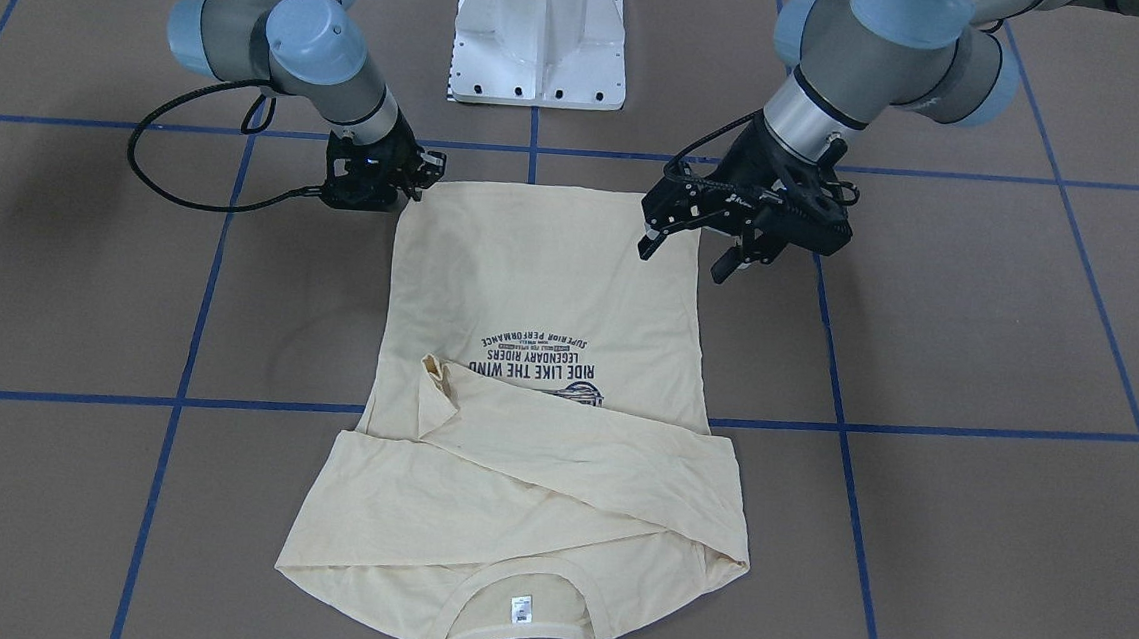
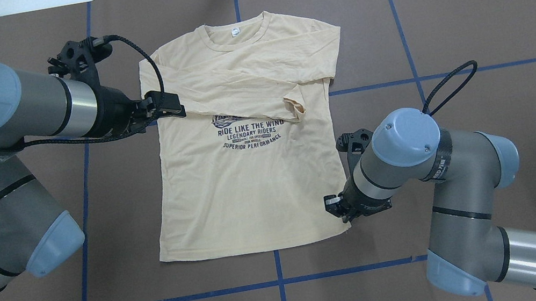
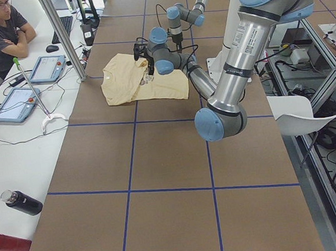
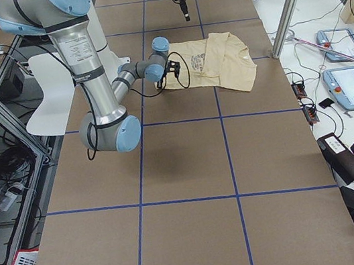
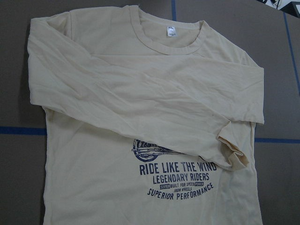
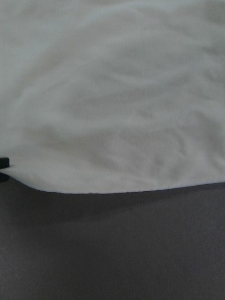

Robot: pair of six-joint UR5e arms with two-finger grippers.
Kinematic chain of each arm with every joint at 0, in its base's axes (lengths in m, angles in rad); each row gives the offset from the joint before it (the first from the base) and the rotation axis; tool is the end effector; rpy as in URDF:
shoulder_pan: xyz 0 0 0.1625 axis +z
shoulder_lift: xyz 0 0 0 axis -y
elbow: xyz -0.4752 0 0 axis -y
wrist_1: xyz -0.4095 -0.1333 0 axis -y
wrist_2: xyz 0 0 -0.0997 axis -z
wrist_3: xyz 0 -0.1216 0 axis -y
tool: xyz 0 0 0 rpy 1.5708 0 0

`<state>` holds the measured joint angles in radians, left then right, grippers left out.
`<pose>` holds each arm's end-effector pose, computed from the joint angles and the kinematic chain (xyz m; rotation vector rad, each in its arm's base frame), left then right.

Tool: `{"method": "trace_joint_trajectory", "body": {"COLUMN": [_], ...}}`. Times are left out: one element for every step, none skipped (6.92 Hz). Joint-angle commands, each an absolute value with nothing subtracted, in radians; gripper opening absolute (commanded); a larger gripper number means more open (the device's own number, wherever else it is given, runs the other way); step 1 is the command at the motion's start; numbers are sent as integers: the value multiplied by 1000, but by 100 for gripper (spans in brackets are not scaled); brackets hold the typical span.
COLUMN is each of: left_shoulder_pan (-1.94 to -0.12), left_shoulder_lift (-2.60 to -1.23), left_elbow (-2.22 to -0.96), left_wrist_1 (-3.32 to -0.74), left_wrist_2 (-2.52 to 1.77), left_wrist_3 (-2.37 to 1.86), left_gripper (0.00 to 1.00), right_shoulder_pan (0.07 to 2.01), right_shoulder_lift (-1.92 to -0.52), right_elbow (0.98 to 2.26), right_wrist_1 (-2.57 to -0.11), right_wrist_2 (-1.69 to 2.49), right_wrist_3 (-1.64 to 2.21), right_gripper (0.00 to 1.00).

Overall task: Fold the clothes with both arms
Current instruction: 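Move the right gripper to its nearest hem corner while the left moves to the other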

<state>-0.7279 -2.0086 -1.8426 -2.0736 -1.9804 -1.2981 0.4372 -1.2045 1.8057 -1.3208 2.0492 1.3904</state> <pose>0.4300 -0.4968 0.2718 0.2585 1.2174 -0.1468 -0.5605 -0.3473 0.3707 -0.1738 -0.9298 0.0338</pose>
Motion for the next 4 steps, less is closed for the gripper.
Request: {"method": "trace_joint_trajectory", "body": {"left_shoulder_pan": [-727, -721, -694, -602], "left_shoulder_lift": [-1946, -1875, -1812, -1775], "left_elbow": [-1854, -1888, -1907, -1902], "left_wrist_1": [-2072, -2071, -2071, -2069], "left_wrist_2": [-1979, -1955, -1909, -1851], "left_wrist_3": [-1299, -1299, -1301, -1313], "left_gripper": [100, 100, 100, 99], "right_shoulder_pan": [448, 449, 459, 472], "right_shoulder_lift": [-1204, -1203, -1204, -1203], "right_elbow": [1832, 1832, 1842, 1857], "right_wrist_1": [-1319, -1316, -1315, -1315], "right_wrist_2": [2040, 2039, 2043, 2048], "right_wrist_3": [1407, 1420, 1420, 1419], "right_gripper": [0, 0, 0, 0]}}
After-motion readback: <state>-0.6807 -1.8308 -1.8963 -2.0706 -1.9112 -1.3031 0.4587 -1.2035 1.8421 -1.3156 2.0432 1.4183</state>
